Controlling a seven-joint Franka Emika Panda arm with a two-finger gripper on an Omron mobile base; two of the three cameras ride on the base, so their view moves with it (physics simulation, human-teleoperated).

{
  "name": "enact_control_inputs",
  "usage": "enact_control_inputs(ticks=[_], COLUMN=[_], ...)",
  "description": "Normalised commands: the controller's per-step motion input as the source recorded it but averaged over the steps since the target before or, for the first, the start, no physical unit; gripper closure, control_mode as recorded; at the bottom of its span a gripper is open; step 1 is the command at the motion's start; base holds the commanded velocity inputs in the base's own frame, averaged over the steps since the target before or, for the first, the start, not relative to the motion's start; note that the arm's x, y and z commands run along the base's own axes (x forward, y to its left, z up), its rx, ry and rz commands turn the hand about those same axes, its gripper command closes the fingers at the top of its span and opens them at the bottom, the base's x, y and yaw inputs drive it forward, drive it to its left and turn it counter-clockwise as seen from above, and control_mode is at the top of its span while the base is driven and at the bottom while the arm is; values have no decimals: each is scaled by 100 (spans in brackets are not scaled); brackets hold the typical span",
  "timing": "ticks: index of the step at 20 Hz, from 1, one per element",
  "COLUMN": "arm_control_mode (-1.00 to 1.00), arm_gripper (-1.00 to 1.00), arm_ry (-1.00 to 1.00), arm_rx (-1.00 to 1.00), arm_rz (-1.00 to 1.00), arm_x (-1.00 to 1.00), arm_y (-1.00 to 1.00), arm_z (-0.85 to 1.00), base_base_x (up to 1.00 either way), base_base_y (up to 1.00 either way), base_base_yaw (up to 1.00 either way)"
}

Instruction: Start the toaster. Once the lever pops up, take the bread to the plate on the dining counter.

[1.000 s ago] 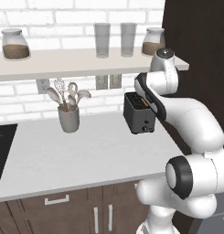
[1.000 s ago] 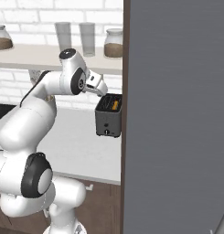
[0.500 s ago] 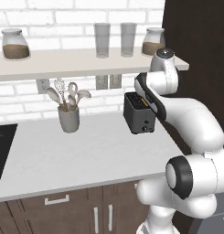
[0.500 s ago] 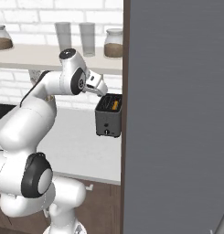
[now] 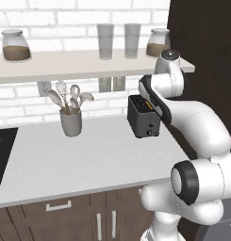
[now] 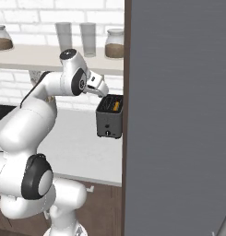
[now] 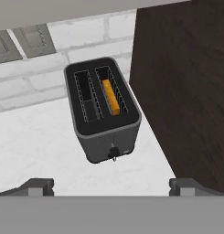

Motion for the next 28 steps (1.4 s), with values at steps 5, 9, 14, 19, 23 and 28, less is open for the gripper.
enact_control_inputs(ticks=[5,9,14,19,23,28], arm_control_mode=[-100,-100,-100,-100,-100,-100], arm_gripper=[-100,-100,-100,-100,-100,-100], arm_ry=[0,0,0,0,0,0], arm_rx=[0,0,0,0,0,0], arm_rz=[0,0,0,0,0,0], arm_x=[0,0,0,0,0,0], arm_y=[0,0,0,0,0,0], arm_z=[0,0,0,0,0,0], base_base_x=[0,0,0,0,0,0], base_base_y=[0,0,0,0,0,0], base_base_yaw=[0,0,0,0,0,0])
